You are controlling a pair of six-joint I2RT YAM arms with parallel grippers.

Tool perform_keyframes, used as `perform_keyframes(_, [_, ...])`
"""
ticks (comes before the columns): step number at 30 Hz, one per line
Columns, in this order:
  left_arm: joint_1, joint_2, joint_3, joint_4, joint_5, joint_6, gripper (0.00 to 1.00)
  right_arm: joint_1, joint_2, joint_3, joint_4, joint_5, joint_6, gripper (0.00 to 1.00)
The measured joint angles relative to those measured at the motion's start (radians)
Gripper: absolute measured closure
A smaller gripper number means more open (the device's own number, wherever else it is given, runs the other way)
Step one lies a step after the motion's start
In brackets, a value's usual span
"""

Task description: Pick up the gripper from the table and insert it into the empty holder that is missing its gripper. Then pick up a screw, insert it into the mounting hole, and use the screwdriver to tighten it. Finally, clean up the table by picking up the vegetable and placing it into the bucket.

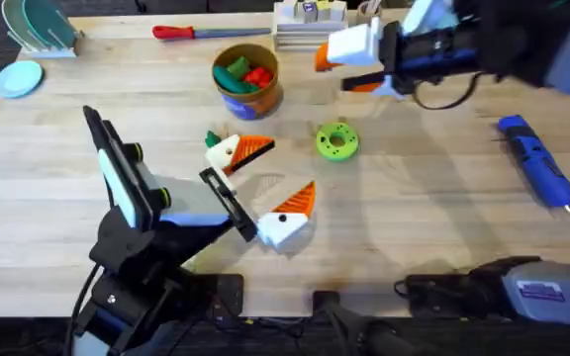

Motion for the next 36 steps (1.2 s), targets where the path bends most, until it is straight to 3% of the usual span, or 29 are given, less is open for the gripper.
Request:
perform_keyframes(6, [0.0, 0.0, 0.0, 0.0, 0.0, 0.0, 0.008, 0.075, -0.105, 0.072, -0.298, 0.386, -0.182, 0.094])
perform_keyframes(11, [0.0, 0.0, 0.0, 0.0, 0.0, 0.0, 0.008, 0.147, -0.114, 0.073, -0.349, 0.597, -0.245, 0.093])
perform_keyframes(22, [0.0, 0.0, 0.0, 0.0, 0.0, 0.0, 0.008, 0.184, -0.104, 0.073, -0.453, 0.666, -0.354, 0.091])
perform_keyframes(30, [0.0, 0.0, 0.0, 0.0, 0.0, 0.0, 0.008, 0.23, 0.023, 0.072, -0.453, 0.7, -0.382, 0.092])
perform_keyframes(36, [0.0, 0.0, 0.0, 0.0, 0.0, 0.0, 0.007, 0.296, 0.126, 0.072, -0.41, 0.707, -0.399, 0.239])
